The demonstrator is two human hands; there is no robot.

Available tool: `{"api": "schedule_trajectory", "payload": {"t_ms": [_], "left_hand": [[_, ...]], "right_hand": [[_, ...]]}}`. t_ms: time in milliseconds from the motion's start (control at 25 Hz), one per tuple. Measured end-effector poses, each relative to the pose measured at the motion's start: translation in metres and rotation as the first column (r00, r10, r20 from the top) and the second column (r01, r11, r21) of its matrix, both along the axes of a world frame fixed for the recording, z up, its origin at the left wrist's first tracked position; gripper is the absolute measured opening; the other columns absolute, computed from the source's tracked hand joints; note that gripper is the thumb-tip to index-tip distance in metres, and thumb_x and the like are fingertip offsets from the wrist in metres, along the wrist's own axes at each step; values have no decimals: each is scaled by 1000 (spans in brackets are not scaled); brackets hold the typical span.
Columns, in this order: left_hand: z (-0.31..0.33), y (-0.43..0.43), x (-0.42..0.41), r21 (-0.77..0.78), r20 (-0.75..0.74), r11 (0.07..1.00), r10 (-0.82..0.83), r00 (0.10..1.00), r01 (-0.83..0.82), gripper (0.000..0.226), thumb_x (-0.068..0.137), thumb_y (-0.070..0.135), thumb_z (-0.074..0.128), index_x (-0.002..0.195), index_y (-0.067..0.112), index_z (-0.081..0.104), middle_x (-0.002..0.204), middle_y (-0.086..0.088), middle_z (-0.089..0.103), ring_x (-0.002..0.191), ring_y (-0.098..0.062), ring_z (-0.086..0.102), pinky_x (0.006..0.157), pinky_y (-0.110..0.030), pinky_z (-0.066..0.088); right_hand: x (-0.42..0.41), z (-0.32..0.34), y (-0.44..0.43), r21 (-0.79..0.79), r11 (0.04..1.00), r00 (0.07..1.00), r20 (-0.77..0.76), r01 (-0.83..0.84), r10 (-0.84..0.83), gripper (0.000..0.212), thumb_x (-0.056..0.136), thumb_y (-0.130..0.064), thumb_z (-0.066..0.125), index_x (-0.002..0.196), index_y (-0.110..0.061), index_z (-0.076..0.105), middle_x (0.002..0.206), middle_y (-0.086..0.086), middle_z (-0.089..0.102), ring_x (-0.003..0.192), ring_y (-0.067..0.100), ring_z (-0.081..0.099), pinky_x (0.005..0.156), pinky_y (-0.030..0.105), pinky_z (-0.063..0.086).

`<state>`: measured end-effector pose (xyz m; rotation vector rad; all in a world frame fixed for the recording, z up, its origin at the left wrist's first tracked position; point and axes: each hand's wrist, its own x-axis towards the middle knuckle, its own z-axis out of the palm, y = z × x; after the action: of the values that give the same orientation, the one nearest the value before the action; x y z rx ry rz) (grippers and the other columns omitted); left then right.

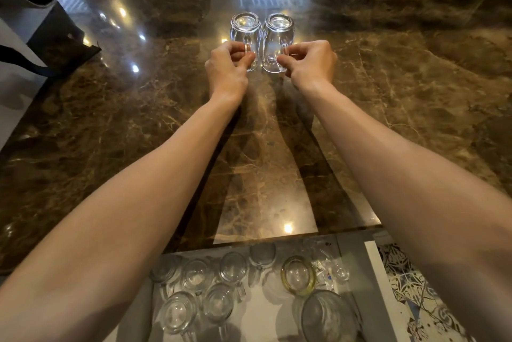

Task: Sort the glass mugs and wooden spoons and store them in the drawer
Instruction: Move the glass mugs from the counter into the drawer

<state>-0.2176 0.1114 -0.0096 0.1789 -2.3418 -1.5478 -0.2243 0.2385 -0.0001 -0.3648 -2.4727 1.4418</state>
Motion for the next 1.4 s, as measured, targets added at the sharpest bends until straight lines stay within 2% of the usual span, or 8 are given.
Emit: {"api": "schedule_trajectory", "payload": {"t_ms": [560,720,840,1080,1240,1400], "left_hand": [[-1,-6,12,-41,-7,999,-9,1000,9,22,84,17,68,105,11,66,88,6,64,79,1,60,69,-3,47],[-1,-11,25,-42,-7,999,-10,1000,9,21,84,18,69,104,11,67,85,8,63,73,7,58,68,-2,47],[-1,-14,39,-35,0,999,-18,1000,18,25,83,20,69,106,12,67,87,9,64,75,6,59,73,-7,49],[9,-21,68,41,-19,998,-48,999,49,27,83,18,70,108,7,66,89,1,67,81,-5,64,80,-20,54],[22,-23,88,52,-66,996,-67,996,71,26,83,17,70,107,7,66,84,6,66,76,0,63,77,-17,53],[32,-24,111,92,-90,991,-92,992,101,26,83,15,70,107,6,66,87,2,67,77,-1,64,75,-15,52]], "right_hand": [[14,2,0,-6,1000,1000,-6,-7,7,15,77,-20,76,91,-14,75,84,2,73,79,14,69,81,35,57],[25,4,-3,-15,999,999,-18,-38,38,16,76,-18,77,91,-13,76,83,2,73,78,13,69,79,35,57],[39,5,-3,-13,998,998,-30,-60,60,14,77,-18,77,90,-14,76,81,2,73,78,14,69,79,37,57],[73,12,-2,-33,993,990,-80,-117,114,18,77,-16,76,94,-12,75,80,-1,73,77,11,69,79,35,58],[92,21,0,-66,988,984,-121,-139,130,21,77,-17,77,98,-12,74,85,1,74,79,11,70,81,36,57],[114,26,4,-97,983,979,-149,-157,142,23,77,-18,77,99,-12,74,86,-1,74,80,9,70,79,35,58]]}}
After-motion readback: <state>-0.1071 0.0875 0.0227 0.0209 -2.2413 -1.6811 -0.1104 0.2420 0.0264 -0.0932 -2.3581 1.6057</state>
